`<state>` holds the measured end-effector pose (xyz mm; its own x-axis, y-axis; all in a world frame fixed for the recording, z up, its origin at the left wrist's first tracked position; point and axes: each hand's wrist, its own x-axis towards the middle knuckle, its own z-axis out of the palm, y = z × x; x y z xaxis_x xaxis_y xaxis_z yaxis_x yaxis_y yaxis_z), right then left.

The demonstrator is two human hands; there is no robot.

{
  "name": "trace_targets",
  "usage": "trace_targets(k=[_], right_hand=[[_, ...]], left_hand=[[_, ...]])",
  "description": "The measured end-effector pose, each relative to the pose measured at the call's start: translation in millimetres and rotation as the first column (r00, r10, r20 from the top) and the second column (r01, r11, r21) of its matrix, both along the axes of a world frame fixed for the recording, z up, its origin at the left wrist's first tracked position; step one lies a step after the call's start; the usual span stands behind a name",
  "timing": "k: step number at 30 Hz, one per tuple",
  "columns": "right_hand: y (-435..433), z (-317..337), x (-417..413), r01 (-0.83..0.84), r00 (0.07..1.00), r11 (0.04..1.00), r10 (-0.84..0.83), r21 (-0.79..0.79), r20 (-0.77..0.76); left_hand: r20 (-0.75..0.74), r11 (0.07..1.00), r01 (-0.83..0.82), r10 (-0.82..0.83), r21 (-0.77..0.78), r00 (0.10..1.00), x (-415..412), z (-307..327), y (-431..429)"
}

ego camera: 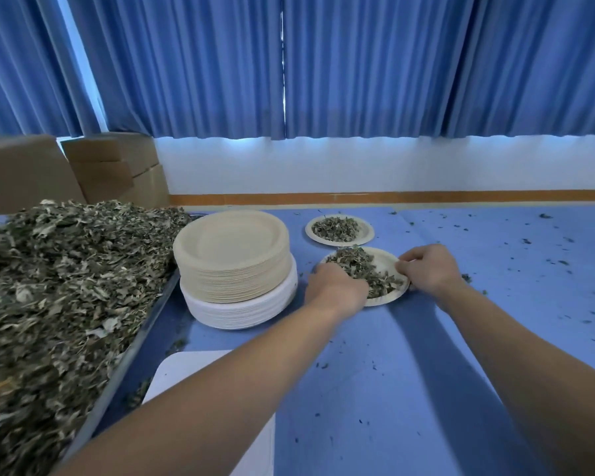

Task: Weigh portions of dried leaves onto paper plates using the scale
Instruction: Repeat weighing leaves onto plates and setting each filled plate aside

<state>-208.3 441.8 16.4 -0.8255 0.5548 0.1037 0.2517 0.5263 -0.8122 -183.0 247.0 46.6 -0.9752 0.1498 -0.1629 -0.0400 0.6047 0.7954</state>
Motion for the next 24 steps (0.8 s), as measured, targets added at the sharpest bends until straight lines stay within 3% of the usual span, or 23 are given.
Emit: trace_targets(k=[7, 13, 19, 24], right_hand=[[-3, -10, -26, 0.024, 0.999, 0.999, -0.026, 0.048, 0.047], [-28, -1, -10, 0.065, 0.998, 0.966, -0.059, 0.252, -0.031], [-107, 42, 28, -0.075, 0.908, 0.929, 0.214, 0.363, -0.359], [-176, 77, 62, -0.281, 0.775, 0.858, 0.467, 0.43, -0.425]], left_hand=[[-0.083, 0.997, 0.022, -0.028, -0.072, 0.996, -18, -12, 12], [-0.197, 0.984, 0.136, -0.156, -0.114, 0.968, -5, -7, 6], [-0.374, 0.965, 0.242, -0.188, 0.102, 0.908, 27, 23, -33], [-0.49, 0.934, 0.252, -0.102, 0.252, 0.866, 54, 50, -101]])
